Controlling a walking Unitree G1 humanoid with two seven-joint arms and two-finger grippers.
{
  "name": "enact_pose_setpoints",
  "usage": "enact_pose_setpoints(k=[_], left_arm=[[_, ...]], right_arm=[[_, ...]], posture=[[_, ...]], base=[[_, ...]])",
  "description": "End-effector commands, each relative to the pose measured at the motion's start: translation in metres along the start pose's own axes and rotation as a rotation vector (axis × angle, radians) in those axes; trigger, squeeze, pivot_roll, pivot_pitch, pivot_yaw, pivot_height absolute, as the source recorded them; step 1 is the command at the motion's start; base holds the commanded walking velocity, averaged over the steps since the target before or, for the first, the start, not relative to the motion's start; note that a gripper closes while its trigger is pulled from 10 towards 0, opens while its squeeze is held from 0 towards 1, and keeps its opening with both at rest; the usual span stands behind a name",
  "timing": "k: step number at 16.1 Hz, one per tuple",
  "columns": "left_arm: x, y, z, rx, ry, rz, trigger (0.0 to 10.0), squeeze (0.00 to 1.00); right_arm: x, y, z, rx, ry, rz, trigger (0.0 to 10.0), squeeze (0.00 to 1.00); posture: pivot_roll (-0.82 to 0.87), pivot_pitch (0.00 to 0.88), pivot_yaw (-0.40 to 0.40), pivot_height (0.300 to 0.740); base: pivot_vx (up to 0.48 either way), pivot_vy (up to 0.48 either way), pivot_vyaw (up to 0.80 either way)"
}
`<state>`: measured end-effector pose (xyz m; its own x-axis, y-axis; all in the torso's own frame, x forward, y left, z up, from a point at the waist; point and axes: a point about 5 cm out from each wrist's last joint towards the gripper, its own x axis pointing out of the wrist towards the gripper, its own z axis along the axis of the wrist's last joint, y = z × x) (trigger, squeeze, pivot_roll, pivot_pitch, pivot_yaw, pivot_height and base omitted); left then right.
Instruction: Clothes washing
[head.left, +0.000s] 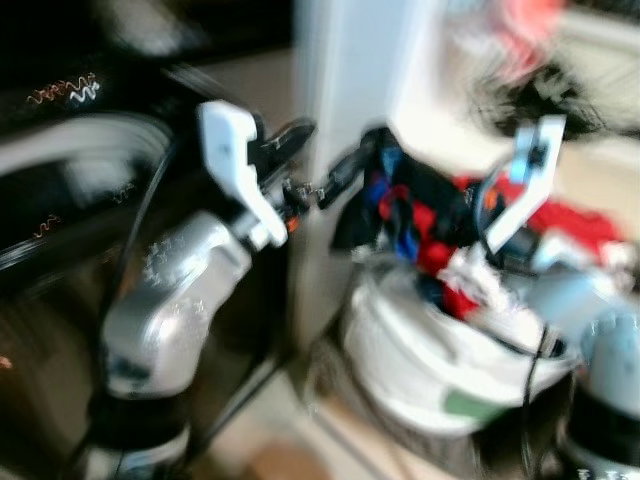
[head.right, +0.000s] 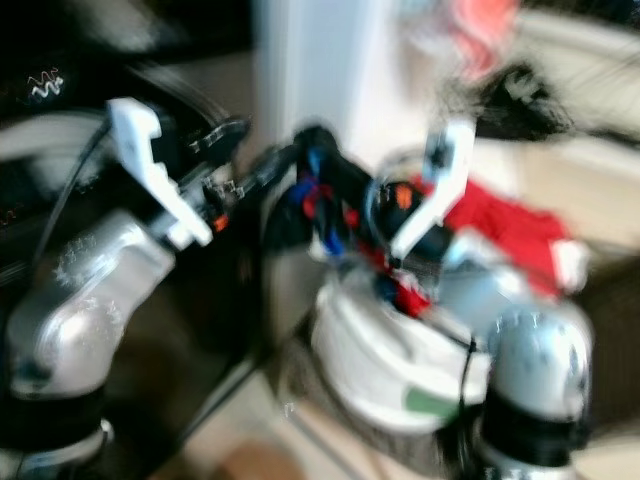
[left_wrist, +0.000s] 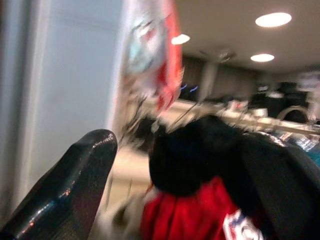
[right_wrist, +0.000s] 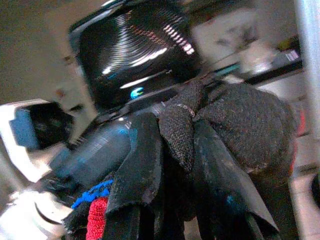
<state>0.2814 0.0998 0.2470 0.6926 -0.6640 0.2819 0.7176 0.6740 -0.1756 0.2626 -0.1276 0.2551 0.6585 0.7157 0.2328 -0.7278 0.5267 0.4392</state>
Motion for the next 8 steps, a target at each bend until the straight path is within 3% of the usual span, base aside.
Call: enact_pose_setpoints(k=[1,5,8], left_arm=[[0.004,-0.004,-0.001,-0.104,0.02,-0.025,10.0,1.0],[0.004,0.002,0.004,-0.343,-0.025,0.028,10.0,1.0],[0.002,-0.002,0.012,-0.503,-0.075,-0.031,10.0,1.0]], right_arm=[[-0.001,0.002,0.001,-0.018,0.01,0.004,10.0,0.0],[-0.002,0.001,0.004,-0.108,0.009,-0.015,10.0,0.0],[-0.002,0.001,0.006,-0.159,0.016,-0.016,10.0,0.0]], posture=[[-0.05,0.0,-0.065,0.74],[-0.05,0.0,-0.062,0.74],[-0.05,0.0,-0.061,0.74]], base=[[0.0,0.0,0.0],[0.0,0.0,0.0],[0.0,0.0,0.0]])
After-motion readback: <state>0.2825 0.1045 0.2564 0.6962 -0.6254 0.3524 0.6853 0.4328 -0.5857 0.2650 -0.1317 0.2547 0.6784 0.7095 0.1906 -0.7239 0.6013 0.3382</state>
